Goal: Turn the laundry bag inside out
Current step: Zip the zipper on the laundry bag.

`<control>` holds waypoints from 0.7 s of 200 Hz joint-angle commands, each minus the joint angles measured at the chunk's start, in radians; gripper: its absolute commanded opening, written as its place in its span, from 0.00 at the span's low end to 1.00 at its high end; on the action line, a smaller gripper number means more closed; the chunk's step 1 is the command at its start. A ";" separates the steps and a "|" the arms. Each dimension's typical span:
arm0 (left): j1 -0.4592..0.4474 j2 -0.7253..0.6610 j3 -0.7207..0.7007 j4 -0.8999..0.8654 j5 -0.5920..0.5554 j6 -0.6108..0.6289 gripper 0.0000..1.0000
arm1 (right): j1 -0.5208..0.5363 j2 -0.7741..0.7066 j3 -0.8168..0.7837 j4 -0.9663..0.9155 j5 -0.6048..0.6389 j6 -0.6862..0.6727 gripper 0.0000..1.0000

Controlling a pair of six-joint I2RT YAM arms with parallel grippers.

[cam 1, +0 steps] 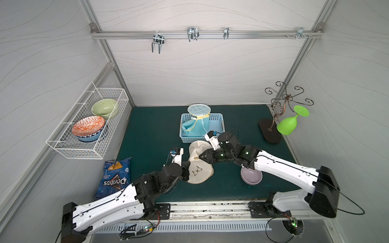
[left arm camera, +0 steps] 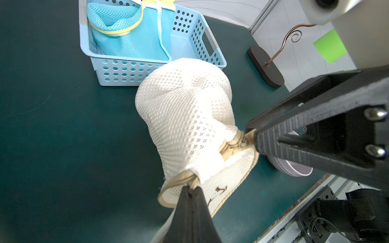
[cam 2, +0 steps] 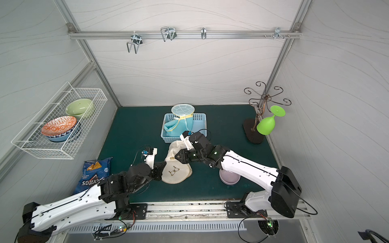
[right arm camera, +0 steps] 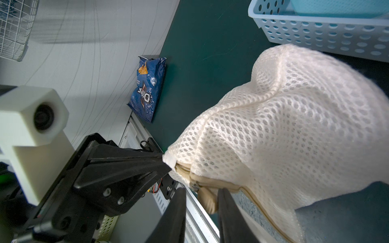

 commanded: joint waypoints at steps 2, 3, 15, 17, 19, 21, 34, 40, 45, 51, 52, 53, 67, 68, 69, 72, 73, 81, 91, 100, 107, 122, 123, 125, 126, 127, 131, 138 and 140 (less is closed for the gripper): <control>-0.003 -0.007 0.029 0.038 -0.014 0.008 0.00 | 0.002 0.010 -0.011 0.029 -0.012 0.014 0.28; -0.004 -0.006 0.029 0.038 -0.014 0.007 0.00 | 0.002 0.010 -0.011 0.029 -0.012 0.014 0.28; -0.003 -0.007 0.028 0.039 -0.014 0.008 0.00 | 0.002 0.006 -0.015 0.031 -0.011 0.018 0.25; -0.004 -0.006 0.029 0.039 -0.015 0.008 0.00 | 0.002 0.005 -0.016 0.031 -0.011 0.016 0.24; -0.003 -0.006 0.029 0.038 -0.015 0.007 0.00 | 0.002 0.005 -0.016 0.031 -0.010 0.017 0.23; -0.003 -0.007 0.030 0.038 -0.015 0.007 0.00 | 0.002 0.005 -0.016 0.030 -0.009 0.018 0.22; -0.004 -0.006 0.028 0.039 -0.016 0.005 0.00 | 0.003 0.003 -0.016 0.025 0.000 0.017 0.13; -0.004 -0.006 0.027 0.037 -0.018 0.002 0.00 | 0.003 0.002 -0.016 0.020 0.011 0.020 0.06; -0.003 -0.007 0.028 0.036 -0.020 -0.001 0.00 | 0.001 -0.003 -0.021 0.022 0.020 0.023 0.00; -0.004 -0.009 0.026 0.033 -0.022 -0.003 0.00 | 0.001 -0.009 -0.027 0.022 0.036 0.024 0.00; -0.004 -0.011 0.026 0.032 -0.023 -0.003 0.00 | 0.001 -0.010 -0.027 0.022 0.038 0.024 0.00; -0.004 -0.011 0.026 0.032 -0.024 -0.004 0.00 | 0.001 -0.010 -0.028 0.021 0.041 0.024 0.00; -0.004 -0.026 0.017 0.024 -0.035 -0.021 0.00 | 0.001 -0.032 -0.051 0.022 0.083 0.032 0.00; -0.004 -0.028 0.016 0.024 -0.035 -0.023 0.00 | 0.000 -0.034 -0.053 0.021 0.086 0.033 0.00; -0.004 -0.029 0.015 0.025 -0.035 -0.023 0.00 | 0.000 -0.035 -0.054 0.020 0.089 0.033 0.00; -0.003 -0.037 0.008 0.027 -0.035 -0.026 0.00 | -0.001 -0.040 -0.060 0.015 0.100 0.033 0.00; -0.004 -0.039 0.007 0.028 -0.036 -0.027 0.00 | -0.001 -0.041 -0.061 0.014 0.104 0.033 0.00; -0.003 -0.063 -0.007 0.029 -0.044 -0.036 0.00 | -0.007 -0.058 -0.079 0.004 0.127 0.035 0.00; -0.002 -0.097 -0.026 0.026 -0.058 -0.042 0.00 | -0.015 -0.083 -0.111 -0.006 0.161 0.039 0.00; -0.002 -0.128 -0.032 0.006 -0.074 -0.053 0.00 | -0.022 -0.113 -0.139 -0.019 0.192 0.040 0.00; -0.002 -0.148 -0.040 -0.009 -0.083 -0.061 0.00 | -0.029 -0.135 -0.162 -0.030 0.217 0.039 0.00; 0.003 -0.187 -0.060 -0.017 -0.078 -0.083 0.00 | -0.051 -0.180 -0.206 -0.052 0.255 0.046 0.00; 0.003 -0.189 -0.062 -0.017 -0.076 -0.085 0.00 | -0.053 -0.182 -0.209 -0.053 0.259 0.047 0.00; 0.006 -0.192 -0.065 -0.017 -0.073 -0.088 0.00 | -0.056 -0.189 -0.215 -0.055 0.264 0.047 0.00; 0.006 -0.195 -0.066 -0.017 -0.072 -0.090 0.00 | -0.058 -0.192 -0.217 -0.057 0.267 0.048 0.00; 0.006 -0.196 -0.068 -0.017 -0.070 -0.091 0.00 | -0.059 -0.194 -0.220 -0.058 0.270 0.049 0.00; 0.012 -0.202 -0.072 -0.017 -0.064 -0.094 0.00 | -0.063 -0.205 -0.230 -0.063 0.276 0.052 0.00; 0.020 -0.203 -0.078 -0.016 -0.043 -0.095 0.00 | -0.076 -0.221 -0.247 -0.053 0.270 0.052 0.00; 0.022 -0.203 -0.078 -0.013 -0.036 -0.092 0.00 | -0.080 -0.224 -0.249 -0.048 0.261 0.052 0.00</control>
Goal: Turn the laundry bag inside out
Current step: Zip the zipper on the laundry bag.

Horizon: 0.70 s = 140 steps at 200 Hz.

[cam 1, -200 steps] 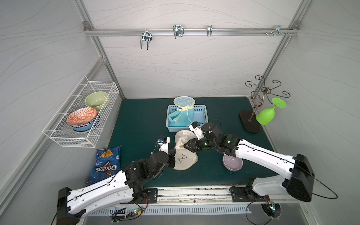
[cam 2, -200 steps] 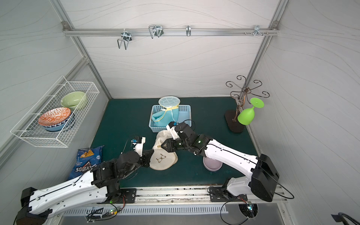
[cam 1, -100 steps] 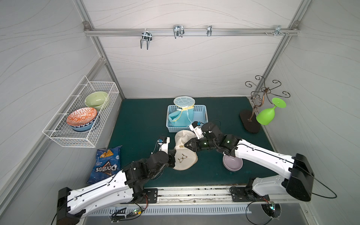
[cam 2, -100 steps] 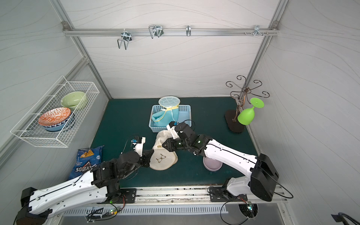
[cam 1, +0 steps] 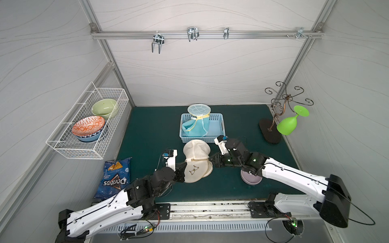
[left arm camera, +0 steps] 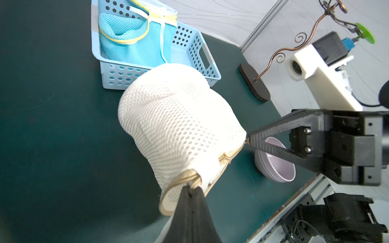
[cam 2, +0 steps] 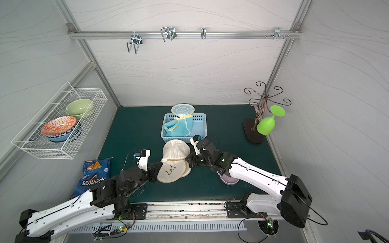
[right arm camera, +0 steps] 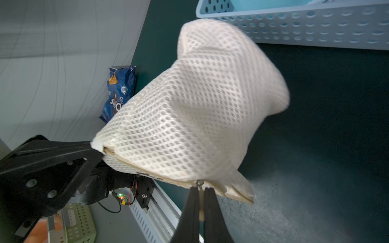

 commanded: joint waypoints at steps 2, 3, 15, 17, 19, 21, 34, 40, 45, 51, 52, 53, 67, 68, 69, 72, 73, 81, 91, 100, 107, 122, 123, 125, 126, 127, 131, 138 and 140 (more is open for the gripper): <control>0.024 -0.025 -0.011 0.007 -0.004 -0.026 0.00 | -0.047 -0.060 -0.050 -0.053 0.080 0.012 0.00; 0.025 -0.024 -0.010 0.007 0.001 -0.022 0.00 | -0.050 -0.060 -0.050 -0.050 0.073 0.011 0.00; 0.035 0.025 0.021 0.003 0.086 0.040 0.03 | -0.060 -0.041 -0.010 -0.060 -0.001 -0.051 0.00; 0.035 0.036 0.031 0.001 0.104 0.054 0.10 | -0.059 -0.036 0.002 -0.064 -0.015 -0.062 0.00; 0.035 0.048 0.038 -0.003 0.119 0.068 0.18 | -0.059 -0.030 0.014 -0.069 -0.027 -0.073 0.00; 0.035 0.056 0.047 -0.009 0.130 0.077 0.24 | -0.059 -0.023 0.026 -0.076 -0.038 -0.081 0.00; 0.034 0.133 0.138 -0.082 0.175 0.146 0.35 | -0.059 0.016 0.109 -0.140 -0.075 -0.139 0.00; 0.031 0.152 0.169 -0.102 0.187 0.174 0.39 | -0.060 0.031 0.136 -0.153 -0.091 -0.161 0.00; 0.029 0.163 0.195 -0.119 0.188 0.192 0.42 | -0.060 0.043 0.164 -0.185 -0.096 -0.184 0.00; 0.025 0.168 0.221 -0.130 0.192 0.218 0.49 | -0.059 0.057 0.197 -0.218 -0.096 -0.213 0.00; 0.025 0.168 0.225 -0.130 0.193 0.222 0.49 | -0.060 0.059 0.203 -0.224 -0.098 -0.218 0.00; 0.023 0.167 0.229 -0.131 0.195 0.227 0.49 | -0.061 0.061 0.207 -0.227 -0.098 -0.223 0.00; 0.018 0.170 0.274 -0.126 0.201 0.286 0.52 | -0.062 0.086 0.264 -0.281 -0.120 -0.277 0.00; 0.017 0.171 0.279 -0.126 0.202 0.290 0.52 | -0.063 0.087 0.266 -0.283 -0.121 -0.280 0.00; 0.017 0.171 0.282 -0.126 0.203 0.295 0.52 | -0.062 0.088 0.268 -0.284 -0.122 -0.283 0.00; 0.017 0.178 0.292 -0.125 0.208 0.310 0.53 | -0.062 0.091 0.273 -0.284 -0.126 -0.289 0.00; 0.016 0.181 0.295 -0.125 0.210 0.315 0.53 | -0.062 0.091 0.275 -0.283 -0.129 -0.291 0.00; 0.012 0.216 0.324 -0.134 0.204 0.348 0.53 | -0.064 0.098 0.290 -0.294 -0.143 -0.305 0.00; -0.006 0.267 0.351 -0.141 0.187 0.377 0.54 | -0.064 0.103 0.299 -0.293 -0.149 -0.304 0.00; -0.038 0.309 0.357 -0.115 0.160 0.404 0.53 | -0.064 0.107 0.302 -0.288 -0.166 -0.303 0.00; -0.067 0.341 0.352 -0.085 0.123 0.416 0.53 | -0.064 0.110 0.306 -0.284 -0.174 -0.290 0.00; -0.084 0.400 0.345 -0.021 0.115 0.414 0.53 | -0.064 0.113 0.299 -0.258 -0.191 -0.256 0.00; -0.084 0.404 0.345 -0.018 0.114 0.411 0.53 | -0.063 0.112 0.299 -0.257 -0.191 -0.254 0.00; -0.084 0.411 0.343 -0.010 0.112 0.406 0.53 | -0.064 0.111 0.299 -0.253 -0.192 -0.249 0.00; -0.084 0.412 0.343 -0.007 0.111 0.404 0.53 | -0.063 0.111 0.296 -0.251 -0.193 -0.246 0.00; -0.084 0.416 0.342 -0.004 0.109 0.401 0.53 | -0.063 0.112 0.296 -0.248 -0.195 -0.243 0.00; -0.084 0.427 0.340 0.006 0.106 0.390 0.52 | -0.064 0.110 0.292 -0.241 -0.198 -0.229 0.00; -0.084 0.437 0.332 0.029 0.095 0.370 0.52 | -0.064 0.104 0.287 -0.231 -0.203 -0.205 0.00; -0.086 0.439 0.330 0.033 0.088 0.364 0.51 | -0.064 0.102 0.284 -0.227 -0.202 -0.199 0.00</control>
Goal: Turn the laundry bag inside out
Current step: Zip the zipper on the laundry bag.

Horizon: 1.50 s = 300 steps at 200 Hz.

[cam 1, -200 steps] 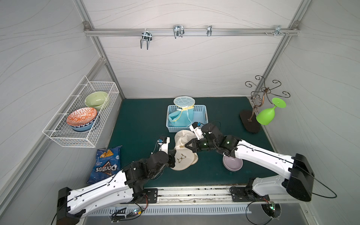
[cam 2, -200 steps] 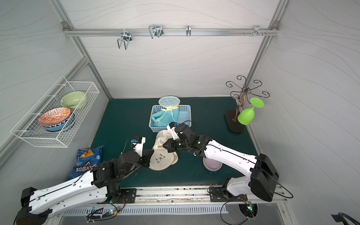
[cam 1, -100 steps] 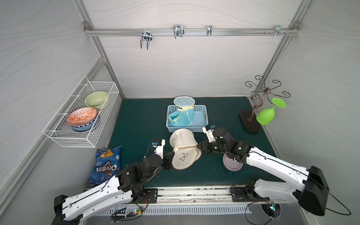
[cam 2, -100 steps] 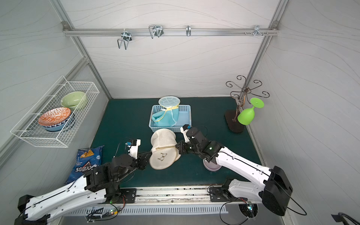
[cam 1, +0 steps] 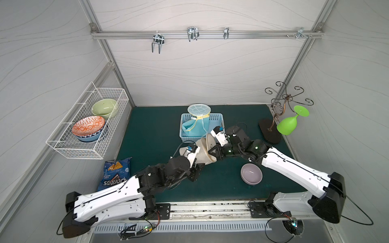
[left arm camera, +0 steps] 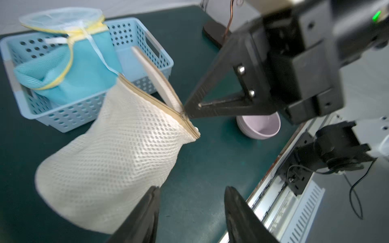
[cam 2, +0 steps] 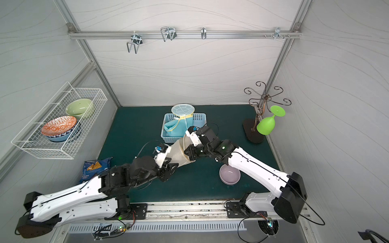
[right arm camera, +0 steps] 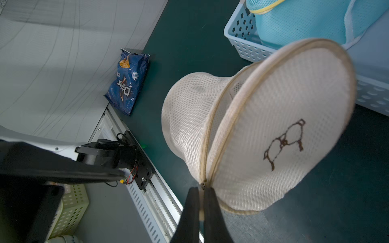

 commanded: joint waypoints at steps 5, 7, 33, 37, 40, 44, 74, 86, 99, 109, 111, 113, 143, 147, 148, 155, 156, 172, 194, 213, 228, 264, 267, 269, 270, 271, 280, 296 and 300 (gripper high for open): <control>-0.009 0.047 -0.017 0.106 -0.076 -0.016 0.51 | -0.005 -0.010 -0.013 0.023 -0.043 0.069 0.00; -0.008 0.047 -0.021 0.111 -0.079 -0.021 0.51 | -0.006 -0.013 -0.017 0.029 -0.044 0.079 0.00; -0.023 0.002 -0.069 0.144 -0.134 -0.087 0.52 | 0.017 -0.047 -0.051 0.077 -0.021 0.174 0.00; -0.026 -0.007 -0.078 0.151 -0.136 -0.096 0.52 | 0.026 -0.050 -0.054 0.081 -0.009 0.184 0.00; -0.030 -0.014 -0.083 0.156 -0.140 -0.103 0.52 | 0.034 -0.053 -0.055 0.083 0.001 0.193 0.00; -0.035 -0.020 -0.089 0.161 -0.145 -0.111 0.53 | 0.044 -0.056 -0.058 0.089 0.013 0.207 0.00; -0.057 -0.003 -0.108 0.189 -0.175 -0.120 0.54 | 0.112 -0.064 -0.089 0.162 0.083 0.311 0.00; -0.064 0.020 -0.105 0.190 -0.195 -0.117 0.54 | 0.133 -0.060 -0.096 0.187 0.099 0.336 0.00; -0.076 0.033 -0.102 0.176 -0.253 -0.109 0.54 | 0.151 -0.054 -0.088 0.190 0.105 0.337 0.00; -0.078 0.030 -0.105 0.162 -0.289 -0.106 0.55 | 0.159 -0.049 -0.079 0.182 0.108 0.330 0.00; -0.079 0.027 -0.107 0.164 -0.291 -0.101 0.56 | 0.159 -0.050 -0.079 0.181 0.109 0.329 0.00; -0.079 0.026 -0.109 0.165 -0.292 -0.093 0.56 | 0.159 -0.050 -0.079 0.181 0.110 0.329 0.00; -0.085 0.000 -0.108 0.116 -0.332 -0.047 0.57 | 0.165 -0.059 -0.093 0.186 0.104 0.332 0.00; -0.085 -0.001 -0.114 0.116 -0.330 -0.040 0.58 | 0.165 -0.062 -0.094 0.185 0.104 0.334 0.00; -0.085 -0.002 -0.115 0.116 -0.330 -0.039 0.58 | 0.165 -0.061 -0.095 0.186 0.104 0.334 0.00; -0.085 0.005 -0.120 0.116 -0.325 -0.041 0.58 | 0.165 -0.065 -0.100 0.192 0.101 0.340 0.00; -0.085 0.006 -0.120 0.116 -0.322 -0.042 0.58 | 0.165 -0.066 -0.100 0.194 0.102 0.341 0.00; -0.085 0.042 -0.124 0.122 -0.289 -0.063 0.57 | 0.167 -0.069 -0.105 0.207 0.099 0.351 0.00; -0.087 0.076 -0.146 0.193 -0.252 -0.082 0.56 | 0.168 -0.072 -0.114 0.232 0.085 0.368 0.00; -0.086 0.091 -0.148 0.222 -0.242 -0.072 0.42 | 0.170 -0.082 -0.116 0.231 0.090 0.375 0.00; -0.086 0.094 -0.130 0.181 -0.267 -0.078 0.07 | 0.164 -0.098 -0.110 0.194 0.112 0.355 0.00; -0.087 -0.067 -0.174 0.145 -0.309 -0.142 0.00 | 0.071 -0.179 -0.232 0.195 0.130 0.353 0.00; -0.086 -0.092 -0.181 0.147 -0.310 -0.146 0.00 | 0.059 -0.189 -0.250 0.202 0.131 0.356 0.00; -0.087 -0.106 -0.188 0.148 -0.310 -0.147 0.00 | 0.050 -0.195 -0.259 0.207 0.130 0.360 0.00; -0.087 -0.114 -0.189 0.149 -0.310 -0.147 0.00 | 0.045 -0.199 -0.265 0.209 0.128 0.360 0.00; -0.087 -0.121 -0.193 0.151 -0.310 -0.147 0.00 | 0.041 -0.201 -0.271 0.211 0.127 0.361 0.00; -0.087 -0.178 -0.213 0.141 -0.312 -0.166 0.00 | 0.003 -0.226 -0.321 0.235 0.106 0.373 0.00; -0.085 -0.268 -0.242 0.126 -0.298 -0.179 0.00 | -0.041 -0.275 -0.391 0.251 0.121 0.375 0.00; -0.086 -0.285 -0.249 0.119 -0.291 -0.183 0.00 | -0.054 -0.285 -0.406 0.255 0.121 0.376 0.00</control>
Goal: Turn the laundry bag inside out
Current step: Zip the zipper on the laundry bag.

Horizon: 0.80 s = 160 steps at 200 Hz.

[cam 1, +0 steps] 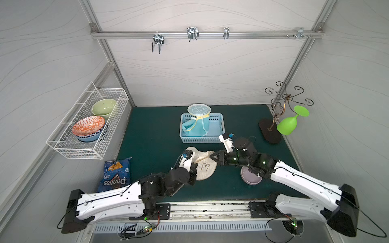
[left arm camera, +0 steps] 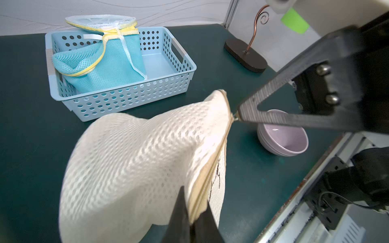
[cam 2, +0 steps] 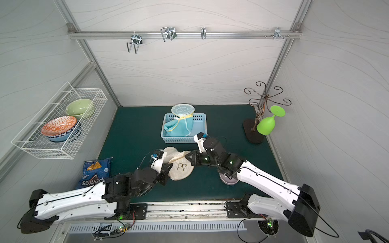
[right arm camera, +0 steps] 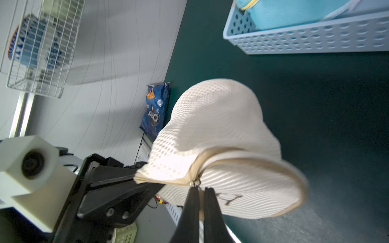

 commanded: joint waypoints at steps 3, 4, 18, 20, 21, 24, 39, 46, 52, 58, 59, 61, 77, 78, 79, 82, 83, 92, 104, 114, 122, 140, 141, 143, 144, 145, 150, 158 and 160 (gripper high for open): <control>0.008 -0.119 -0.029 -0.016 -0.043 -0.056 0.00 | -0.087 -0.060 -0.108 -0.021 0.041 0.011 0.00; 0.009 -0.124 -0.030 -0.016 -0.040 -0.055 0.00 | -0.091 -0.061 -0.112 -0.020 0.038 0.011 0.00; 0.009 -0.171 -0.048 -0.038 -0.016 -0.053 0.00 | -0.134 -0.075 -0.150 -0.013 0.001 0.025 0.00; 0.009 -0.177 -0.049 -0.043 -0.012 -0.050 0.00 | -0.141 -0.075 -0.152 -0.015 -0.001 0.026 0.00; 0.009 -0.179 -0.050 -0.044 -0.009 -0.049 0.00 | -0.143 -0.076 -0.153 -0.015 -0.002 0.027 0.00; 0.009 -0.188 -0.051 -0.050 -0.001 -0.044 0.00 | -0.152 -0.078 -0.158 -0.018 -0.005 0.026 0.00; 0.012 -0.220 -0.055 -0.106 -0.008 -0.055 0.00 | -0.176 -0.093 -0.169 -0.031 -0.011 0.025 0.00; 0.014 -0.237 -0.060 -0.111 0.010 -0.050 0.00 | -0.186 -0.099 -0.174 -0.019 -0.025 0.022 0.00; 0.019 -0.247 -0.065 -0.111 0.033 -0.046 0.00 | -0.189 -0.099 -0.172 0.004 -0.051 0.016 0.00; 0.023 -0.248 -0.066 -0.103 0.066 -0.037 0.07 | -0.189 -0.084 -0.153 0.031 -0.115 -0.013 0.00; 0.025 -0.248 -0.067 -0.099 0.071 -0.035 0.09 | -0.190 -0.077 -0.147 0.031 -0.127 -0.018 0.00; 0.028 -0.246 -0.063 -0.097 0.084 -0.031 0.13 | -0.189 -0.065 -0.132 0.025 -0.149 -0.033 0.00; 0.033 -0.190 -0.010 -0.110 0.153 0.007 0.34 | -0.142 0.017 -0.007 -0.058 -0.221 -0.137 0.00; 0.033 -0.187 -0.006 -0.110 0.156 0.010 0.35 | -0.136 0.020 0.001 -0.064 -0.221 -0.141 0.00; 0.033 -0.181 -0.001 -0.111 0.158 0.014 0.36 | -0.132 0.023 0.008 -0.070 -0.221 -0.146 0.00; 0.033 -0.164 0.013 -0.116 0.165 0.023 0.38 | -0.122 0.032 0.029 -0.083 -0.222 -0.167 0.00; 0.033 -0.158 0.018 -0.117 0.167 0.027 0.39 | -0.115 0.035 0.035 -0.088 -0.221 -0.173 0.00; 0.033 -0.109 0.060 -0.139 0.173 0.055 0.41 | -0.079 0.067 0.096 -0.139 -0.209 -0.217 0.00; 0.033 -0.046 0.110 -0.151 0.150 0.083 0.46 | -0.043 0.104 0.155 -0.187 -0.195 -0.257 0.00; 0.033 0.008 0.142 -0.141 0.141 0.107 0.48 | -0.027 0.122 0.174 -0.189 -0.191 -0.263 0.00; 0.033 0.053 0.163 -0.138 0.123 0.115 0.48 | -0.018 0.132 0.184 -0.188 -0.194 -0.263 0.00; 0.032 0.141 0.191 -0.118 0.098 0.152 0.50 | 0.003 0.141 0.202 -0.183 -0.195 -0.266 0.00; 0.032 0.145 0.192 -0.118 0.098 0.154 0.50 | 0.005 0.142 0.203 -0.182 -0.195 -0.267 0.00; 0.032 0.153 0.194 -0.116 0.096 0.156 0.51 | 0.007 0.143 0.205 -0.183 -0.196 -0.269 0.00; 0.033 0.157 0.194 -0.115 0.096 0.159 0.51 | 0.007 0.143 0.206 -0.184 -0.196 -0.269 0.00; 0.032 0.160 0.195 -0.113 0.095 0.162 0.51 | 0.008 0.143 0.207 -0.184 -0.197 -0.269 0.00; 0.032 0.175 0.195 -0.102 0.092 0.173 0.52 | 0.012 0.145 0.211 -0.186 -0.198 -0.270 0.00; 0.032 0.195 0.197 -0.090 0.083 0.183 0.52 | 0.015 0.148 0.216 -0.188 -0.209 -0.275 0.00; 0.032 0.199 0.197 -0.089 0.080 0.184 0.52 | 0.015 0.149 0.218 -0.190 -0.213 -0.277 0.00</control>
